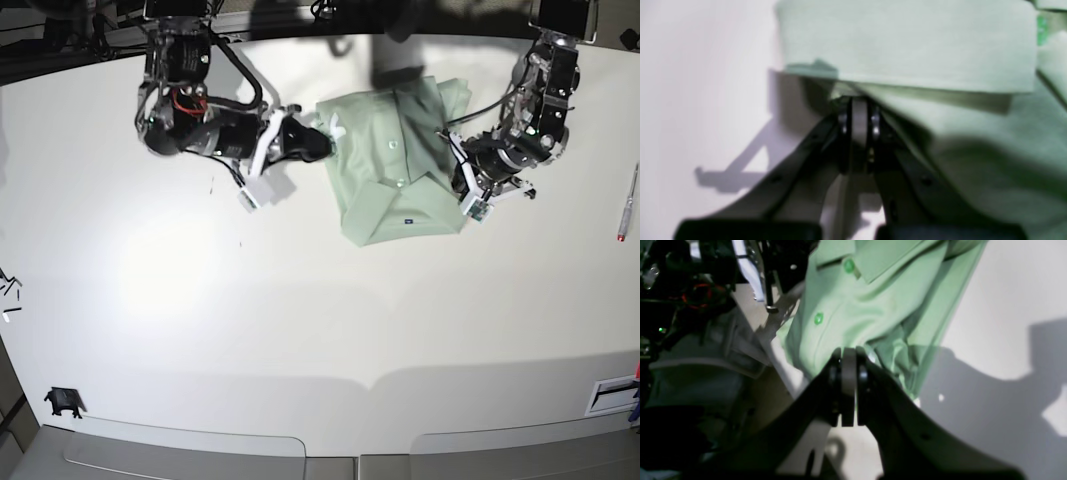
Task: Fold the T-shirt properly
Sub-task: 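Drag the folded shirt with right gripper toward the table edge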
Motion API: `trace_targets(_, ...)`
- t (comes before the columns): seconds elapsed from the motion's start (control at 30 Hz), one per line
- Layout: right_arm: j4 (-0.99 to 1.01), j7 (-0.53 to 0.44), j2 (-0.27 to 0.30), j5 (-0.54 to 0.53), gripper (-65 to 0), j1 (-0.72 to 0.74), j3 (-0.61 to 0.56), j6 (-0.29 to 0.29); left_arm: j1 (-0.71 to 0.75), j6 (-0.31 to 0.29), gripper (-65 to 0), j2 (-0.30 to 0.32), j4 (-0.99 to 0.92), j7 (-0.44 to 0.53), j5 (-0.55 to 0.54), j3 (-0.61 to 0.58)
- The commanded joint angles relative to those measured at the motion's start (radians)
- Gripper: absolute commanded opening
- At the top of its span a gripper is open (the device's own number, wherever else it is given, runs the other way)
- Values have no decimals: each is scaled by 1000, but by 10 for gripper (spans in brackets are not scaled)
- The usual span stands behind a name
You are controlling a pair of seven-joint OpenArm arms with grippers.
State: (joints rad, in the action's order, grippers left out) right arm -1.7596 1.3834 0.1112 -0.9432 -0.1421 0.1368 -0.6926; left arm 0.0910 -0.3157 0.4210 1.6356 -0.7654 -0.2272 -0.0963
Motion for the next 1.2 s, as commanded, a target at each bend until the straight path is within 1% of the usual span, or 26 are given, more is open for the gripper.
trace_targets(0.0, -43, -53, -2, -46, -650, 13, 2, -6, -15, 27, -650, 12, 44, 13, -1, 32)
trace_targets(0.07, -78, -81, -23, -84, -650, 15, 0, -6, -11, 75, -650, 12, 97, 11, -1, 89)
trace_targets(0.1, -89, -95, -43, -97, -650, 18, 0, -6, -10, 90, -650, 12, 125, 11, -1, 124)
trace_targets(0.17, -94, -122, -95, -97, -650, 24, -5, -6, -11, 109, -650, 12, 170, 15, -1, 197)
trace_targets(0.23, -93, -156, -154, -66, -650, 26, -31, -6, -10, 110, -650, 13, 195, 23, -1, 269)
trace_targets(0.3, -93, -201, -211, 14, -650, 26, -84, -6, -10, 110, -650, 16, 197, 26, -1, 325)
trace_targets(0.4, -92, -267, -268, 202, -650, 26, -209, -6, 9, 111, -650, 30, 197, 29, -2, 375)
trace_targets(0.47, -85, -336, -268, 357, -650, 26, -302, -6, 31, 111, -650, 48, 197, 34, -14, 386)
trace_targets(0.5, -76, -386, -268, 440, -650, 26, -347, 21, 42, 111, -650, 56, 197, 34, -17, 386)
trace_targets(0.6, -39, -513, -268, 701, -650, 28, -472, 166, 74, 111, -650, 62, 197, 38, -16, 386)
trace_targets(0.63, -20, -535, -268, 769, -650, 31, -501, 212, 83, 111, -650, 61, 197, 38, -17, 386)
trace_targets(0.7, 29, -561, -268, 858, -650, 42, -546, 299, 102, 111, -650, 61, 197, 58, -17, 386)
trace_targets(0.73, 57, -570, -268, 887, -650, 49, -558, 330, 110, 111, -650, 61, 197, 71, -17, 386)
trace_targets(0.8, 128, -576, -268, 917, -650, 69, -565, 353, 115, 111, -650, 58, 196, 79, -17, 386)
trace_targets(0.97, 312, -568, -268, 945, -650, 106, -539, 354, 117, 110, -650, 59, 196, 80, -17, 386)
trace_targets(1.07, 324, -524, -265, 944, -650, 106, -513, 354, 117, 110, -650, 59, 196, 79, -16, 386)
trace_targets(1.17, 310, -482, -209, 944, -650, 106, -489, 354, 117, 110, -650, 59, 196, 79, -16, 386)
